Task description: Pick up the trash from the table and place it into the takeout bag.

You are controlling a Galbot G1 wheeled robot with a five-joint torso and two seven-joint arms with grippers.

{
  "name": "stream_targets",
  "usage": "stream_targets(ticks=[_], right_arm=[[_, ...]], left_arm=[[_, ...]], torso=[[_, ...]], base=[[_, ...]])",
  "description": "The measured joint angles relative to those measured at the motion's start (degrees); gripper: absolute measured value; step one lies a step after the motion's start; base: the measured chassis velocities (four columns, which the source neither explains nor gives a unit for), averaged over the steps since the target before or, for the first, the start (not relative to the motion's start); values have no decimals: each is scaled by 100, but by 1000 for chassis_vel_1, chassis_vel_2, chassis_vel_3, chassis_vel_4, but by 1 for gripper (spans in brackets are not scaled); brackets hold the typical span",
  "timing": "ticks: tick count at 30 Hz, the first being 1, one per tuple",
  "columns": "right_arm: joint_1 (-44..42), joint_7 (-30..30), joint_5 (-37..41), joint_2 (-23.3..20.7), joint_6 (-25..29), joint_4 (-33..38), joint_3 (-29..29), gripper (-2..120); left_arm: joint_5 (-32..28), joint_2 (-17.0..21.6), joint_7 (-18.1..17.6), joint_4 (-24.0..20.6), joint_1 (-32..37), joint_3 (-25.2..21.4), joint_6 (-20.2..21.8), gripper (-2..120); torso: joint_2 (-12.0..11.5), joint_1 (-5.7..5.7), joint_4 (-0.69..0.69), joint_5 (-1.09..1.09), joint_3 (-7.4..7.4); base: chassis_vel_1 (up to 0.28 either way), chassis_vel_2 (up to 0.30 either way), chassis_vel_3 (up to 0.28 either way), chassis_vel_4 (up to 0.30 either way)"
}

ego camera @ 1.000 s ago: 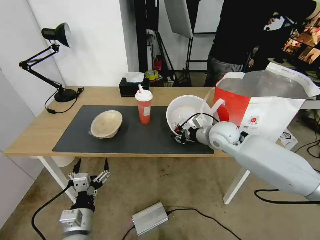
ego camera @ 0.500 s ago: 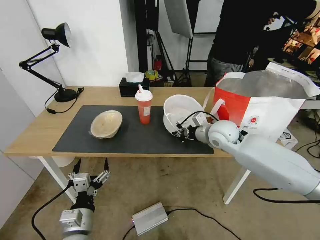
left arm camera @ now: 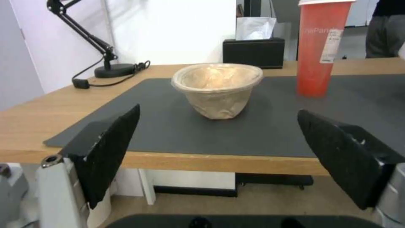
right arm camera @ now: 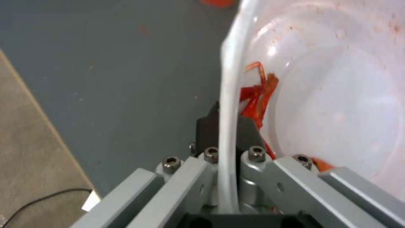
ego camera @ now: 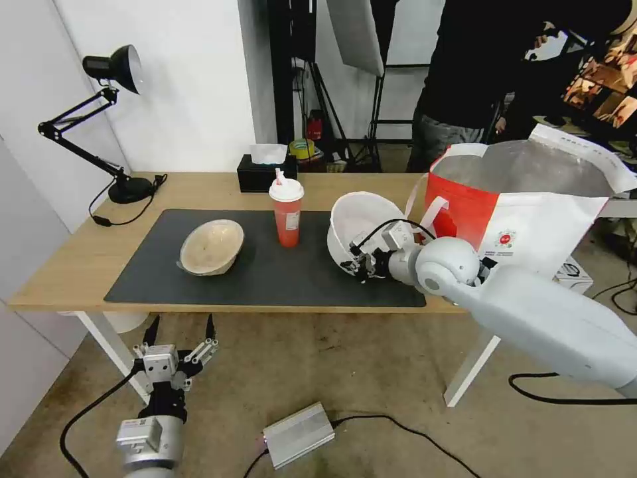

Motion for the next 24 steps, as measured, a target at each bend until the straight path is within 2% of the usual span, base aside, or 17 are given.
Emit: stream_targets(ticks=[16, 24], right_arm=[[573, -18, 133, -212, -56, 720, -332, 0], [801, -8, 141, -135, -71, 665, -578, 0]], left_arm=[[10, -29, 0, -42, 16, 19, -5, 100], [28, -63, 1, -38, 42, 17, -86, 100]], torso=[[0, 0, 0, 0, 0], [1, 0, 0, 0, 0]], base=[[0, 0, 0, 0], [0, 0, 0, 0]])
